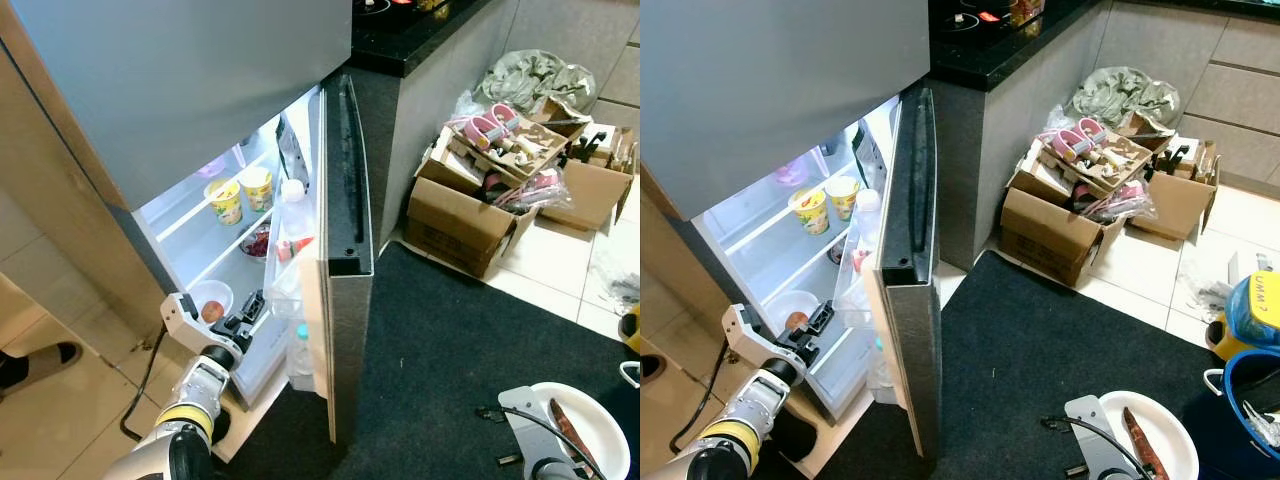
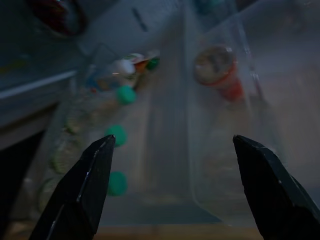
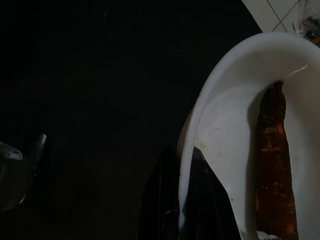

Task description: Restocking fridge

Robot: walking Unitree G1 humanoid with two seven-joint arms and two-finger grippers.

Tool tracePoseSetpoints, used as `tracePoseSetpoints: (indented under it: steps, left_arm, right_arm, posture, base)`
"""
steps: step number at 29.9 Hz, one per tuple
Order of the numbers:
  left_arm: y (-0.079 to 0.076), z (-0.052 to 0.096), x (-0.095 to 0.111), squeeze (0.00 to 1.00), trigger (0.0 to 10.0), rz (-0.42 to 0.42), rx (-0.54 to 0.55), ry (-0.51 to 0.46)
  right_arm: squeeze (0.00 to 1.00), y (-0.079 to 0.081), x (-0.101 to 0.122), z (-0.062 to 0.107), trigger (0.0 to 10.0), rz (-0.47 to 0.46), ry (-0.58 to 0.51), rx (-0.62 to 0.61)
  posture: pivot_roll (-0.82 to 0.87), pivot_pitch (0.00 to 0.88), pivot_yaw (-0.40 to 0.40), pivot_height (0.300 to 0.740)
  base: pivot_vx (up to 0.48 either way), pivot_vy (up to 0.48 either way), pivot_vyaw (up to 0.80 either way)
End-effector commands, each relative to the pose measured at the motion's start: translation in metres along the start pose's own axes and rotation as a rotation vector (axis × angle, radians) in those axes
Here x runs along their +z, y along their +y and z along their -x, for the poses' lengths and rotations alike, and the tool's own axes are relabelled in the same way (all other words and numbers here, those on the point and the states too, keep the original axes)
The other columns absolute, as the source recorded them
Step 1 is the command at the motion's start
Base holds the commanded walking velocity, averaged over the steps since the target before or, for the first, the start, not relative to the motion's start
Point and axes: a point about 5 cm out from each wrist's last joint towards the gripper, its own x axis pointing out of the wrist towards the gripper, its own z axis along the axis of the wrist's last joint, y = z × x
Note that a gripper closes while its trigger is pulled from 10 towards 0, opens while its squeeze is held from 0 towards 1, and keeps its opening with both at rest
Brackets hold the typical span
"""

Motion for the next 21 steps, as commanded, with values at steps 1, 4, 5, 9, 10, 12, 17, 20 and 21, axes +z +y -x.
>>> tracePoseSetpoints:
  steps: [1,4,5,9,10,12,17,20,21]
  left_arm:
    - [-0.021,-0.013,-0.016,0.0,10.0,0.021,-0.125,0.066]
    - [-0.038,-0.02,-0.03,0.0,10.0,0.043,-0.225,0.115]
    - [-0.042,-0.021,-0.034,0.0,10.0,0.051,-0.252,0.126]
    - [-0.077,-0.025,-0.07,0.0,10.0,0.035,-0.471,0.266]
    - [-0.085,-0.024,-0.079,0.0,10.0,0.007,-0.525,0.307]
    - [-0.091,-0.022,-0.088,0.0,10.0,-0.009,-0.586,0.357]
    - [-0.082,-0.018,-0.084,0.0,10.0,-0.016,-0.561,0.365]
    - [-0.052,-0.01,-0.067,0.0,10.0,-0.01,-0.392,0.297]
    - [-0.031,-0.001,-0.056,0.0,10.0,-0.015,-0.278,0.258]
  right_arm:
    - [0.0,0.0,0.004,0.0,10.0,-0.015,-0.014,-0.007]
    - [0.0,-0.002,0.004,-0.001,10.0,-0.017,-0.015,-0.012]
    - [0.0,-0.002,0.004,-0.001,10.0,-0.018,-0.015,-0.013]
    - [0.0,-0.006,0.003,-0.001,10.0,-0.02,-0.011,-0.022]
    - [0.0,-0.006,0.002,-0.001,10.0,-0.019,-0.01,-0.023]
    - [0.0,-0.006,0.002,-0.001,10.0,-0.019,-0.008,-0.026]
    - [0.0,-0.006,0.002,-0.001,10.0,-0.02,-0.005,-0.029]
    - [0.0,-0.005,-0.001,0.0,10.0,-0.017,0.004,-0.027]
    - [0.0,-0.005,-0.003,0.0,10.0,-0.016,0.009,-0.025]
  posture:
    - [-0.05,0.024,0.026,0.74]
    - [-0.05,0.015,0.025,0.74]
    - [-0.05,0.015,0.025,0.74]
    - [-0.04,0.007,0.023,0.74]
    - [-0.04,0.007,0.023,0.74]
    - [-0.04,0.003,0.022,0.74]
    - [-0.04,0.004,0.022,0.74]
    - [-0.04,0.005,0.024,0.74]
    - [-0.04,0.004,0.024,0.74]
  base:
    - [0.0,0.0,0.0]
    - [0.0,0.0,0.0]
    - [0.0,0.0,0.0]
    - [0.0,0.0,0.0]
    - [0.0,0.0,0.0]
    - [0.0,0.0,0.0]
    - [0.0,0.0,0.0]
    - [0.0,0.0,0.0]
    - [0.0,0.0,0.0]
